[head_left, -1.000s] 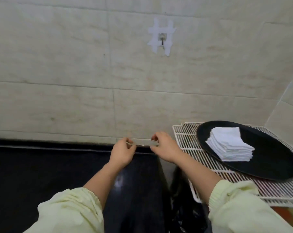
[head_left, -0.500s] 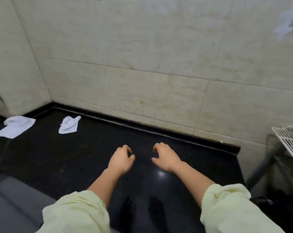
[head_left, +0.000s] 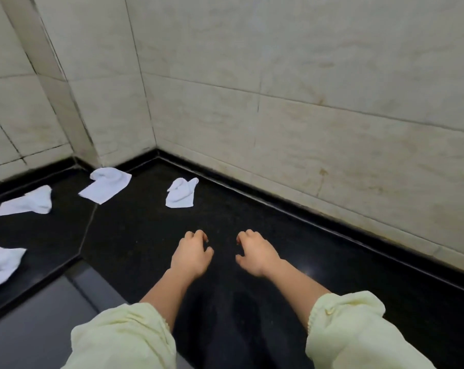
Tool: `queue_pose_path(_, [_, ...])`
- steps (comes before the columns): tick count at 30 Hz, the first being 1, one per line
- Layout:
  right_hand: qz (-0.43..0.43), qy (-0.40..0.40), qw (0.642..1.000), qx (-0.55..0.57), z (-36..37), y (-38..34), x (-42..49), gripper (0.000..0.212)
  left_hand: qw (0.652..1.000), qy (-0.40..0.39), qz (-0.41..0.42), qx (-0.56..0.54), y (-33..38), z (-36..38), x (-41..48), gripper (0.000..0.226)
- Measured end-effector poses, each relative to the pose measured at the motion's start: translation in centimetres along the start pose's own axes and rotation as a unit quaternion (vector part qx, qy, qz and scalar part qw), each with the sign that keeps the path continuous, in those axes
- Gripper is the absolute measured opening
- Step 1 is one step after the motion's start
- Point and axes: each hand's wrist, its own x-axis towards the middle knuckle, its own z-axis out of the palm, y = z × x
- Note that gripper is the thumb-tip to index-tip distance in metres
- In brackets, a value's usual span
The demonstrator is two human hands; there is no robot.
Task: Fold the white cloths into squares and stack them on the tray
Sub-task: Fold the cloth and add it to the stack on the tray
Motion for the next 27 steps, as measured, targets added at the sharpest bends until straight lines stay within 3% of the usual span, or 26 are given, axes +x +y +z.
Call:
queue_pose_path(15, [0.004, -0.094, 0.995, -0.038, 5.7, -5.1, 21.2, 0.047, 0.994, -0.067, -0.051, 0.076, -13.0, -0.5, 17.9, 0.037])
queue_pose_path(22, [0.029, -0.062, 0.998, -0.018, 7.4, -7.5, 28.1, 0.043, 0.998, -0.046, -0.006, 0.052, -17.4, -0.9, 25.3, 0.039])
queue_pose_path(27, [0.037, -0.042, 0.998, -0.027, 8.5, -9.3, 32.4, 0.044, 0.996, -0.023, 0.077, 0.038, -20.4, -0.7, 29.6, 0.045])
